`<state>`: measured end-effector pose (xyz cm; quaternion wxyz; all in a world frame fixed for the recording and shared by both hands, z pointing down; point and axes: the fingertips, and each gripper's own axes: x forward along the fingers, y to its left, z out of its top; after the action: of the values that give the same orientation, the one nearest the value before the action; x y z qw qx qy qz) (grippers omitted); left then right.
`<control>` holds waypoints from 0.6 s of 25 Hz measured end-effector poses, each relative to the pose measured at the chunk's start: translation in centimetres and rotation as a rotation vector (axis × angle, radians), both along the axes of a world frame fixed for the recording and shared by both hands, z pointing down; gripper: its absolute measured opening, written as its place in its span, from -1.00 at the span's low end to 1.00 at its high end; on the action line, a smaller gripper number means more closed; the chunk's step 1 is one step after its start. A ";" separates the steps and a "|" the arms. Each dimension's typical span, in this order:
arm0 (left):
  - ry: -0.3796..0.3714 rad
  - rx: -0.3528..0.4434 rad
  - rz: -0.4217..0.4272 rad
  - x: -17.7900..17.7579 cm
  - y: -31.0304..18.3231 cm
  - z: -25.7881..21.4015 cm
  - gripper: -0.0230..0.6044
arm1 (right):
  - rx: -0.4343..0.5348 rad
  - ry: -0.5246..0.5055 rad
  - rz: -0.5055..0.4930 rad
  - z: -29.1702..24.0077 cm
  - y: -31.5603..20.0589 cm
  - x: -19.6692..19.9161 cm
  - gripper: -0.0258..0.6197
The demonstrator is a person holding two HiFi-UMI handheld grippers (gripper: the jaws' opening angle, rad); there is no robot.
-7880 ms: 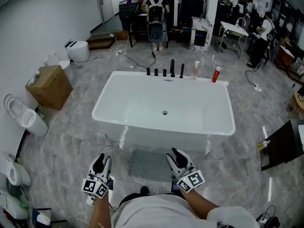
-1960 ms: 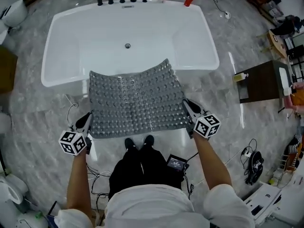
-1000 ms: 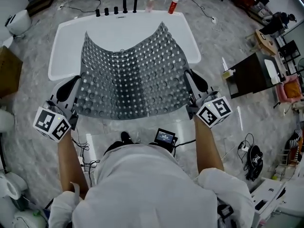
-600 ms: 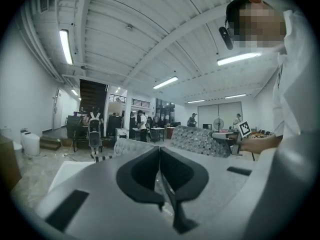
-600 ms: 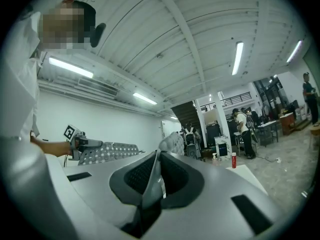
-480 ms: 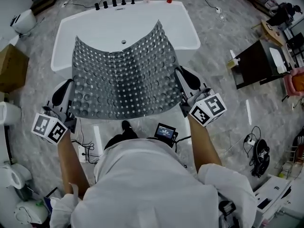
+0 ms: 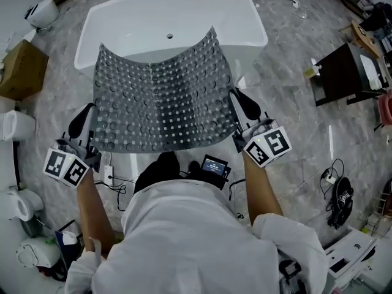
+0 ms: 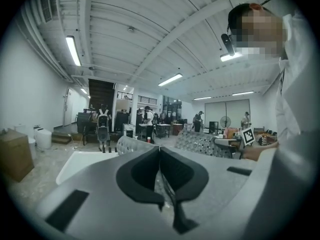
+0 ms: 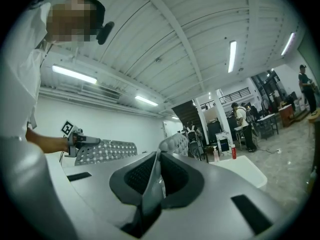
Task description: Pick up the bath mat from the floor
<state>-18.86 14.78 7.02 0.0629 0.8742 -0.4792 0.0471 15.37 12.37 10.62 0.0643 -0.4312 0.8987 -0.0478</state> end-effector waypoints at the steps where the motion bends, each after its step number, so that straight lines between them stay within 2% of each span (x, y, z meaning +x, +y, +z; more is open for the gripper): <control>1: -0.004 -0.008 0.000 -0.3 0.6 0.3 -0.89 | -0.001 0.000 0.002 0.4 0.6 -0.3 -0.79; 6: 0.001 -0.033 0.008 -1.9 1.6 1.2 -0.89 | -0.033 -0.007 0.022 1.8 2.3 -2.1 -0.79; 15: 0.044 0.003 0.071 -3.9 2.2 1.4 -0.89 | -0.042 0.005 0.087 1.5 3.7 -4.1 -0.79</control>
<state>-22.73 16.96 8.38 0.0704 0.8916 -0.4463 0.0295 11.23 16.08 12.10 0.0551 -0.4710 0.8782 -0.0626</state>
